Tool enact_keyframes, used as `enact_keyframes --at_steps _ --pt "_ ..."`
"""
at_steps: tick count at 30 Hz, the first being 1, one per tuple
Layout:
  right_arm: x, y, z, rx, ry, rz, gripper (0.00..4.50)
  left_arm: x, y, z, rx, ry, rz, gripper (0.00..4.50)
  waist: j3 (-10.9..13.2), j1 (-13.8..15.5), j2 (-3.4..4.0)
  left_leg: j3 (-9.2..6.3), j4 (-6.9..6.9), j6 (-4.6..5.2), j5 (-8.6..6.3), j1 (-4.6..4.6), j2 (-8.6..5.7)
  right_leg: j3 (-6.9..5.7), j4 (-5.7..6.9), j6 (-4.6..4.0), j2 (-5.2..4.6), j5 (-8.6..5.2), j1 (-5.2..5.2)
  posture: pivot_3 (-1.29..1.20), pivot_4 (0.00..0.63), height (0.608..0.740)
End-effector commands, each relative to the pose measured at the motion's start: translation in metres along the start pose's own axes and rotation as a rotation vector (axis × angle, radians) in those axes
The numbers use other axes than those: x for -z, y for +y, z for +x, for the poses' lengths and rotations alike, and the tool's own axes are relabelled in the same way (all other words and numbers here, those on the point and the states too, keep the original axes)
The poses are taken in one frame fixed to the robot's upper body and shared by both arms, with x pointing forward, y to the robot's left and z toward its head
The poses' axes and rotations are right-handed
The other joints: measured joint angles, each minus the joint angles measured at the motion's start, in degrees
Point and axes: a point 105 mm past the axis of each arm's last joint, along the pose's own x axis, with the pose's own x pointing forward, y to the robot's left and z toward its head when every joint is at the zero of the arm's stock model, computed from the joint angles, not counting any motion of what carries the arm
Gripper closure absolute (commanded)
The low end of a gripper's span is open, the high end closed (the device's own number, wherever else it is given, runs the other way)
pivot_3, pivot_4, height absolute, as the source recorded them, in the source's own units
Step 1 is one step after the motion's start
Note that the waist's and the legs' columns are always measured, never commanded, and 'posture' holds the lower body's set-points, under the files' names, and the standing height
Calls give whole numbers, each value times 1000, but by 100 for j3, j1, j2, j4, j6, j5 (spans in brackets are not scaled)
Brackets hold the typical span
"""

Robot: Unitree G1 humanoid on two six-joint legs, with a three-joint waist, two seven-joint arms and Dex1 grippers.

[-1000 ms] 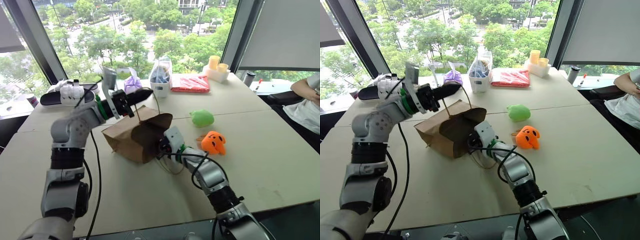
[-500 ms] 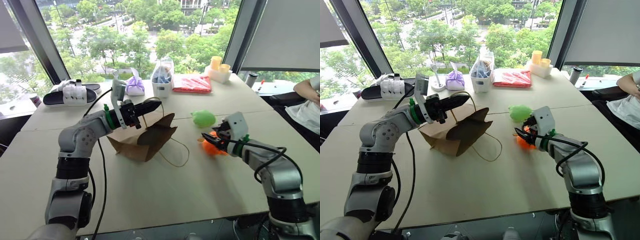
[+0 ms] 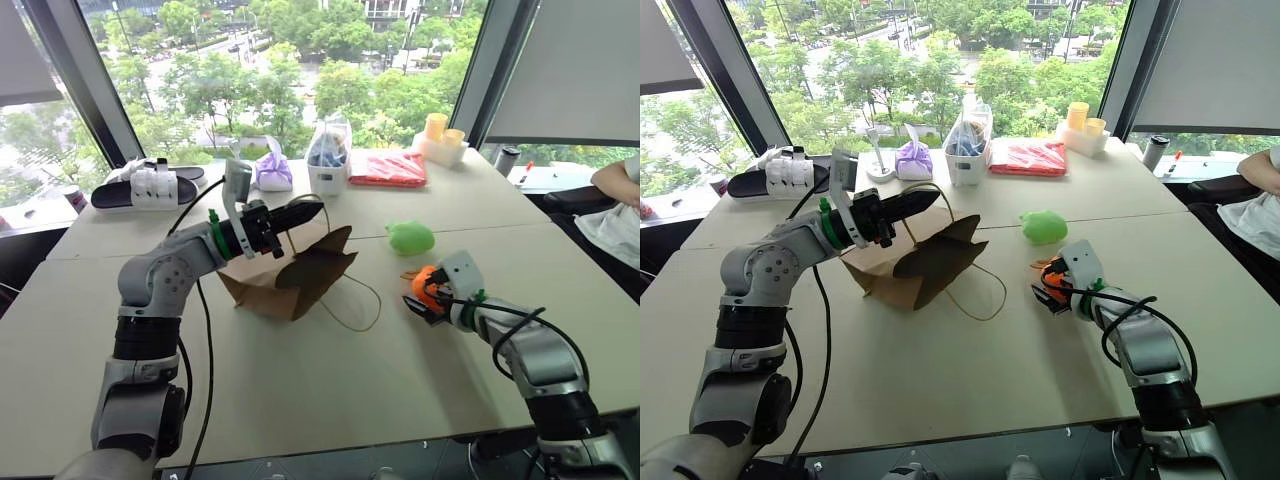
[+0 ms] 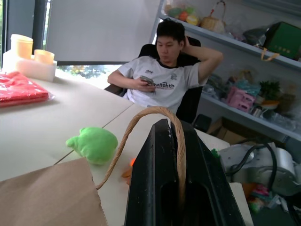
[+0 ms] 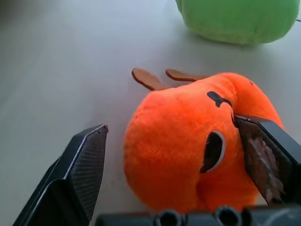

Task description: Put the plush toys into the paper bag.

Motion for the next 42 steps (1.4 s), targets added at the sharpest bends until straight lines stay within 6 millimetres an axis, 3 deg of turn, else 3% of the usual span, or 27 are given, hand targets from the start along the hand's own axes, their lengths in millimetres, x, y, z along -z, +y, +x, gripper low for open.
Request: enact_keyframes --at_steps 1,2,5,11,13,16,18,20,25,29,34,42 --pt "18 -4 9 24 58 -80 56 -16 -7 1 17 -55 60 4500 -2 -1 -3 -1 0 0 0 3 0 -1 0 0 1 0 4 0 150 740" --pt "18 -4 10 27 57 -90 56 -16 -7 1 15 -56 62 4500 -4 -1 -7 -2 0 0 0 4 0 -1 0 0 1 0 5 0 150 740" --pt "13 -6 13 39 28 -95 879 -17 -7 0 11 -62 64 4500 -7 3 -12 -3 4 -1 1 6 0 -1 0 0 1 0 11 0 150 740" --pt "-3 -11 8 55 -29 -91 3790 -16 -7 -1 7 -59 68 4500 -7 4 -12 -6 4 -2 1 6 0 -1 0 0 1 0 12 0 150 740" --pt "-7 -11 5 49 -34 -63 4478 -16 -7 0 6 -58 69 4500 -7 5 -12 -6 4 -2 1 6 0 -1 0 0 1 0 12 0 150 740" --pt "-31 -8 -6 6 -114 -17 4478 -14 -8 -1 13 -50 68 4500 -7 8 -11 -7 3 -2 1 6 0 -1 0 0 1 0 11 0 150 740" --pt "-65 0 -22 -52 -215 -43 4478 -14 -7 -1 11 -48 66 4500 -6 7 -10 -8 1 -2 1 5 1 -1 -1 0 1 0 9 0 150 740" --pt "-86 11 -32 -108 -276 -57 4478 -14 -6 -1 6 -50 64 4500 -5 -4 -9 -12 0 -2 1 -3 1 -1 0 0 1 0 -1 0 150 740" --pt "-116 59 -44 -280 -397 -136 4478 -20 -1 -3 -11 -61 66 4500 -5 4 -9 -16 -2 -1 1 -3 2 -3 0 0 2 0 -3 0 150 740" --pt "-122 85 -43 -367 -418 -176 4478 -24 2 -3 -18 -66 69 4500 -5 11 -10 -16 -1 -1 1 -3 1 -3 0 0 1 0 -2 0 150 740" --pt "-127 132 -24 -477 -435 -221 4478 -31 3 -4 -28 -81 80 4500 -5 -17 -10 -17 -3 -2 1 -4 1 -3 1 0 1 0 -6 0 150 740" --pt "-143 161 28 -530 -437 -236 4478 -36 -1 -6 -30 -99 78 4500 -5 -25 -10 -17 -8 -38 22 -4 1 -3 6 0 2 0 -11 0 150 740"
